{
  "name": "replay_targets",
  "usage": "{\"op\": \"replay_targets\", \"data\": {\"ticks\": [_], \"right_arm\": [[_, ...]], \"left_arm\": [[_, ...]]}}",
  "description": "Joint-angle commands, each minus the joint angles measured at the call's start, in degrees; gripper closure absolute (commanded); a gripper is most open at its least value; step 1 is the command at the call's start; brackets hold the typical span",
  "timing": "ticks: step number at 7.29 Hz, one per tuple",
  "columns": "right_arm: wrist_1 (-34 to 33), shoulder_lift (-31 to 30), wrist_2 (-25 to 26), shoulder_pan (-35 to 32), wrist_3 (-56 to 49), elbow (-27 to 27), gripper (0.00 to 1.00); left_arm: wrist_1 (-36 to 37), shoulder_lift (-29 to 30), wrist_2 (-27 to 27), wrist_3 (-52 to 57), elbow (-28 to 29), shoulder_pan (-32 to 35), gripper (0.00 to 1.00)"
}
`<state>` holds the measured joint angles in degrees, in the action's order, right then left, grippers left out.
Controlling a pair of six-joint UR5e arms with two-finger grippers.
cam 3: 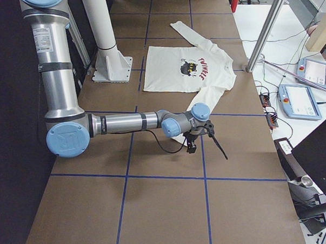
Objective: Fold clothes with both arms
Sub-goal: 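Move the right gripper to the cuff of the sleeve nearest it and grasp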
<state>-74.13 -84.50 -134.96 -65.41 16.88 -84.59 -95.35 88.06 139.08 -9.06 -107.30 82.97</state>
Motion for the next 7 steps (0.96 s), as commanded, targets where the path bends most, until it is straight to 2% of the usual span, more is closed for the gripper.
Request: {"op": "replay_targets", "data": {"ticks": [1,2,4,5,6,7], "right_arm": [[0.13,0.74,0.57,1.86,0.96,1.53,0.06],[0.13,1.00,0.57,1.95,0.96,1.88,0.09],[0.13,2.84,0.57,2.39,0.96,4.51,0.26],[0.13,2.94,0.57,2.48,0.87,4.69,0.51],[0.13,3.11,0.57,2.48,0.87,5.31,0.81],[0.13,3.11,0.48,2.48,0.87,5.40,0.95]], "left_arm": [[-0.01,0.01,-0.04,0.01,0.24,0.00,0.00],[-0.01,0.01,-0.04,0.01,0.33,0.00,0.00],[-0.01,0.01,-0.13,0.01,0.51,0.00,0.00],[-0.53,-0.08,-0.22,0.01,0.51,0.00,0.00],[-0.62,-0.08,-0.30,0.01,0.60,0.00,0.00],[-0.63,-0.08,-0.39,0.01,0.60,0.00,0.00]]}}
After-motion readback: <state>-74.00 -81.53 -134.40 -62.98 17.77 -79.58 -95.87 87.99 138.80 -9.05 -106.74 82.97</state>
